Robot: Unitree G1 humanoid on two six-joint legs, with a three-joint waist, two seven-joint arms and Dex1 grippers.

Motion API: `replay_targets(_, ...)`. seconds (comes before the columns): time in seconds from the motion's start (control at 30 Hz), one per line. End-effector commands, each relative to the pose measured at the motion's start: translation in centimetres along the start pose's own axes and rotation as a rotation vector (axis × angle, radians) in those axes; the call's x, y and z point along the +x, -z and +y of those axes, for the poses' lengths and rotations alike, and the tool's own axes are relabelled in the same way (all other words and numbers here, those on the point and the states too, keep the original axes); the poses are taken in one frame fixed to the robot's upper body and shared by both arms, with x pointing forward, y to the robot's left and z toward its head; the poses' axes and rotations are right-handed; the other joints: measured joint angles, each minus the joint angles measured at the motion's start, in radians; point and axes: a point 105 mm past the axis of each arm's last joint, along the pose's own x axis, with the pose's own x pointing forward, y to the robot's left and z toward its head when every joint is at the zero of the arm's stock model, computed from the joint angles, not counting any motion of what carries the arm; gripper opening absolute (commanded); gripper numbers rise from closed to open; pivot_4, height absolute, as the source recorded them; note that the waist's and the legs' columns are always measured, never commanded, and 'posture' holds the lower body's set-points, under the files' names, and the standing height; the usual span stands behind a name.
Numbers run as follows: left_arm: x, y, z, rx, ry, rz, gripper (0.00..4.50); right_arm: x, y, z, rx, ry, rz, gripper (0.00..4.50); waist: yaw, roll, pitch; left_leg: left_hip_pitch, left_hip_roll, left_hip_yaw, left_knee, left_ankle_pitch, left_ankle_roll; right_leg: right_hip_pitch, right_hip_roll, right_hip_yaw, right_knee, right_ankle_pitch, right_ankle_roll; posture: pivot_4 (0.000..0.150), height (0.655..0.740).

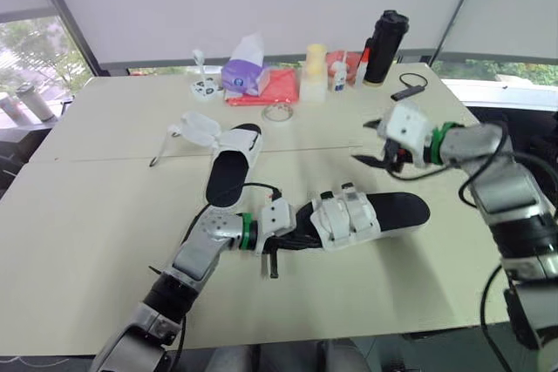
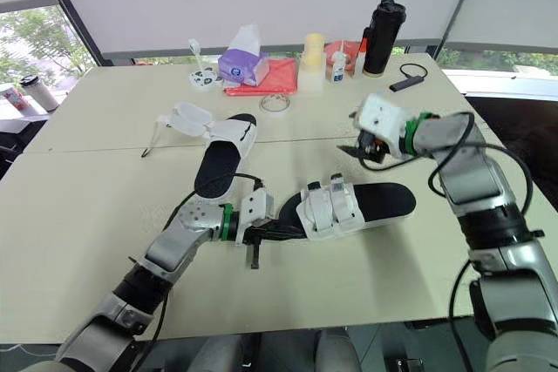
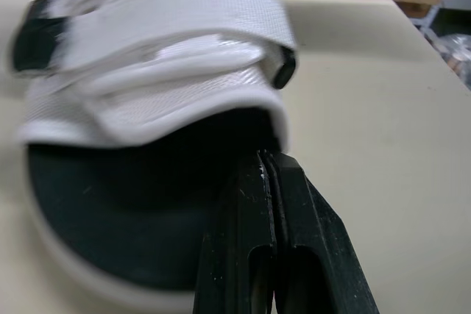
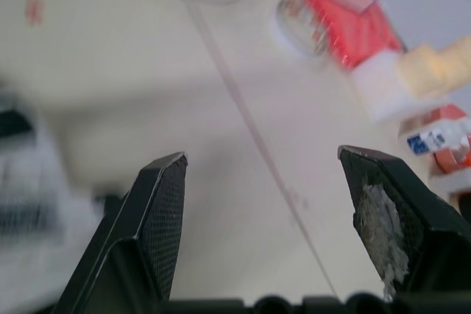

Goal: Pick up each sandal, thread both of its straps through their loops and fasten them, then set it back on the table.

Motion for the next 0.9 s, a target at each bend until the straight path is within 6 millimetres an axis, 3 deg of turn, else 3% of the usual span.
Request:
replay_targets(0.03, -1.2, -2.1, 0.4, 0.018, -0.038, -0.053, 0.00, -1.5, -1.3, 0.1, -0.199, 0.011, -0.024, 3.49, -0.005, 0.000, 0.003, 0.000, 0.000, 0.001, 0.000, 0.000, 0.000, -0.001, 0.000, 0.000, 0.000, 0.000, 0.000, 0.150, 0.7400)
replay_targets(0.2, -2.4, -3.8, 0.5, -0.004, -0.065, -0.093, 0.00, -2.3, -0.4, 1.0, -0.318, -0.007, 0.011, 3.49, -0.018, 0.000, 0.005, 0.000, 0.000, 0.001, -0.001, 0.000, 0.000, -0.001, 0.000, 0.001, 0.000, 0.000, 0.001, 0.150, 0.7400)
replay_targets(0.37, -5.3, -5.9, 0.4, -0.017, -0.083, -0.113, 0.00, -3.0, 0.2, 2.8, -0.427, -0.096, 0.002, 3.49, -0.017, -0.002, 0.006, 0.000, 0.001, 0.002, -0.001, 0.000, 0.000, -0.001, 0.000, 0.002, 0.001, -0.001, 0.000, 0.150, 0.7400)
replay_targets(0.63, -7.7, -8.0, 0.3, -0.043, -0.105, -0.145, 0.00, -2.2, -1.0, 5.5, -0.575, -0.172, -0.132, 3.49, -0.017, -0.003, 0.008, 0.000, 0.003, 0.003, -0.001, 0.000, 0.000, -0.001, 0.000, 0.003, 0.001, -0.001, 0.000, 0.150, 0.7400)
replay_targets(0.9, -8.2, -8.3, -0.1, -0.037, -0.102, -0.136, 0.00, -0.5, -2.1, 7.1, -0.757, -0.188, -0.283, 3.49, -0.018, -0.003, 0.008, 0.001, 0.002, 0.003, -0.001, 0.000, 0.000, -0.001, 0.000, 0.003, 0.001, -0.001, -0.001, 0.150, 0.7400)
